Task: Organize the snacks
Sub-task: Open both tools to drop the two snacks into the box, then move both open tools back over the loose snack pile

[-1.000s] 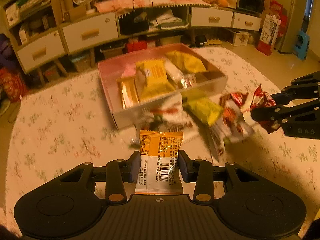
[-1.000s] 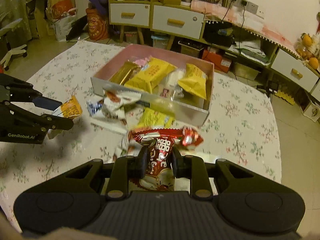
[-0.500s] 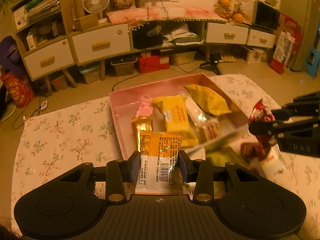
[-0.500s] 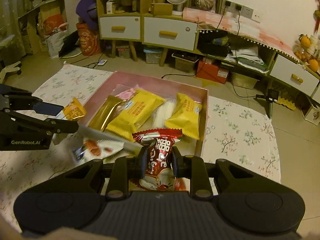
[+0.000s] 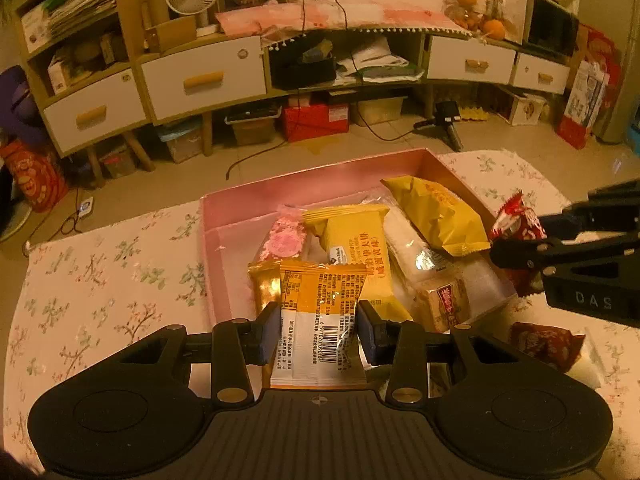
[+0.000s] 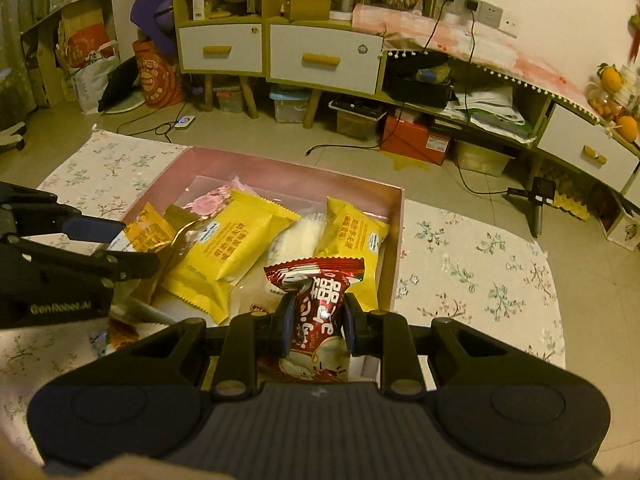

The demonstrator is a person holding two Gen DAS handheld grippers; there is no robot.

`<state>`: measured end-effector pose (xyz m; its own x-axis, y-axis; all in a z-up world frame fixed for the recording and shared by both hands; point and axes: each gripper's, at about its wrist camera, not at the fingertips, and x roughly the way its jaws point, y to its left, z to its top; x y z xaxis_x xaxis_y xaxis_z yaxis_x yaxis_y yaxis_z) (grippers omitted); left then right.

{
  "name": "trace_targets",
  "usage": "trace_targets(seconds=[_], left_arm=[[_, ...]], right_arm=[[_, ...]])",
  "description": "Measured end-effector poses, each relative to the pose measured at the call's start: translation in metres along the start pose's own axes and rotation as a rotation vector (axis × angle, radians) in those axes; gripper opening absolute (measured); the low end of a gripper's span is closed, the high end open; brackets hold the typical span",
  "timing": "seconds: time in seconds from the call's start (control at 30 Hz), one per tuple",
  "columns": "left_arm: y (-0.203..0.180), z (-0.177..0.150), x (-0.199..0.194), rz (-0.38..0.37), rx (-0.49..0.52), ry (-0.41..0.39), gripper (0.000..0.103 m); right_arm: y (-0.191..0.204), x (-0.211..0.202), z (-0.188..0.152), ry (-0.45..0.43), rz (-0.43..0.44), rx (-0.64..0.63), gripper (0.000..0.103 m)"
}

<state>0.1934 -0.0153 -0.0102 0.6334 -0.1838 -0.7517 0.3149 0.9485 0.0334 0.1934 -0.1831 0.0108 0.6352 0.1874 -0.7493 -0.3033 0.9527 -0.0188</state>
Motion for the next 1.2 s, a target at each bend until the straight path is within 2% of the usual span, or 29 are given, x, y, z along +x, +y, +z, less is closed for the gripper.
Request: trace_targets(seconds=[0.43,0.5,0.53,0.63,0.73,0.9,1.13,1.2], left_arm=[[-0.009,0.001,0.012,0.005,0.026,0.013,0.040],[-0.010,0.001,0.010,0.002,0.035,0.009,0.043],[-0.011,0.002,0.009,0.003,0.036,0.010,0.049],[-0.012,0.002,0.004,0.005,0.036,0.003,0.062],[-0.012,0.003,-0.002,0.002,0.031,0.000,0.068],[-0.013,0.000,-0.013,0.004,0.032,-0.006,0.073],[-0.013,-0.011,-0.035,-0.008,0.028,-0.007,0.079],[-0.013,-0.015,-0.040,-0.013,0.025,-0.006,0.080]], right_arm=[[-0.001,0.012,0.003,0.027,-0.023,-0.011,0.024],[-0.001,0.009,0.003,0.018,-0.031,-0.012,0.031],[-0.001,0.008,0.003,0.013,-0.032,-0.010,0.037],[-0.002,0.003,0.004,0.007,-0.029,-0.001,0.047],[-0.002,-0.003,0.004,-0.004,-0.038,0.001,0.050],[-0.001,-0.013,0.003,-0.011,-0.050,0.012,0.056],[0.003,-0.033,-0.003,-0.029,-0.060,0.012,0.073],[0.004,-0.039,-0.005,-0.033,-0.064,0.013,0.074]])
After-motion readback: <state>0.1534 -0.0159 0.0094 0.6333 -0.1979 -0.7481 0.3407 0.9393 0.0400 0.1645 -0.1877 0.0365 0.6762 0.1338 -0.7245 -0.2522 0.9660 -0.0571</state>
